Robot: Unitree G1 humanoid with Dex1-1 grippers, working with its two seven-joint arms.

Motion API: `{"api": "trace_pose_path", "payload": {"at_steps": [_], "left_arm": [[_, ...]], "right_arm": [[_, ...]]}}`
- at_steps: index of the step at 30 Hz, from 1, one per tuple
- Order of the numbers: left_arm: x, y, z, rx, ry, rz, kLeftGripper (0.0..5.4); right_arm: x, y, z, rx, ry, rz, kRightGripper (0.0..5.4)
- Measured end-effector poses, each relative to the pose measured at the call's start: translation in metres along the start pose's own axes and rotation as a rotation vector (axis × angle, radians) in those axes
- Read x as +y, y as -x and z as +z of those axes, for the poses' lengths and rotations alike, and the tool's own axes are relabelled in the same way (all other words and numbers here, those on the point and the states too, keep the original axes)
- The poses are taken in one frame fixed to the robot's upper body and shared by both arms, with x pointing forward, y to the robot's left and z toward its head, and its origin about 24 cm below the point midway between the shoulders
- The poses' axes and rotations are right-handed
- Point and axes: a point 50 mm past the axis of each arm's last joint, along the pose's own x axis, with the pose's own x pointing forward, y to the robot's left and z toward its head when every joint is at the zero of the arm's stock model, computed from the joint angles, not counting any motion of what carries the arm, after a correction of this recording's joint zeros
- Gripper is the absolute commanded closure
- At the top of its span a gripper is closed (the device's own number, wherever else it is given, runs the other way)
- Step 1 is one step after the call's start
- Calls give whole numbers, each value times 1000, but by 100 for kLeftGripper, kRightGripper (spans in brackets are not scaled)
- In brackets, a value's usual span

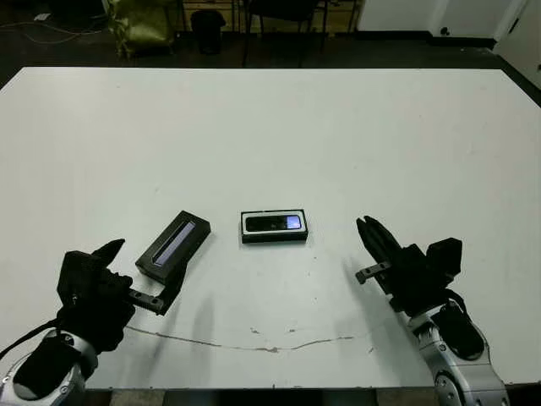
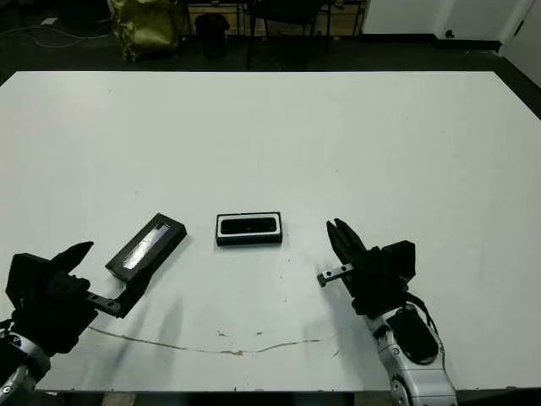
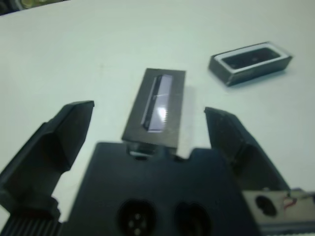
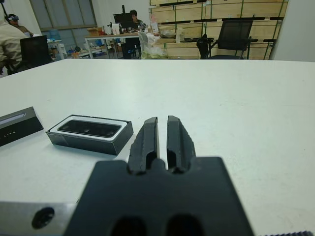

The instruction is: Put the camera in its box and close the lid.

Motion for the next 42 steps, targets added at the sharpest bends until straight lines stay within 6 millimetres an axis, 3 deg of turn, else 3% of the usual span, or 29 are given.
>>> {"api": "trace_pose_path", "payload": {"at_steps": [18, 29, 35, 42], "left_arm": [[-9, -9, -1, 49, 33, -36, 1], [-12, -13, -5, 55, -27, -25, 1], [-10, -18, -9, 47, -173, -1, 1], [-10, -22, -12, 53, -168, 6, 1]], "right_arm": [[5, 6, 5, 60, -18, -45, 540], [5, 7, 2, 56, -33, -33, 540], [5, 7, -1, 62, -44, -31, 540], [5, 7, -1, 64, -46, -33, 540]]}}
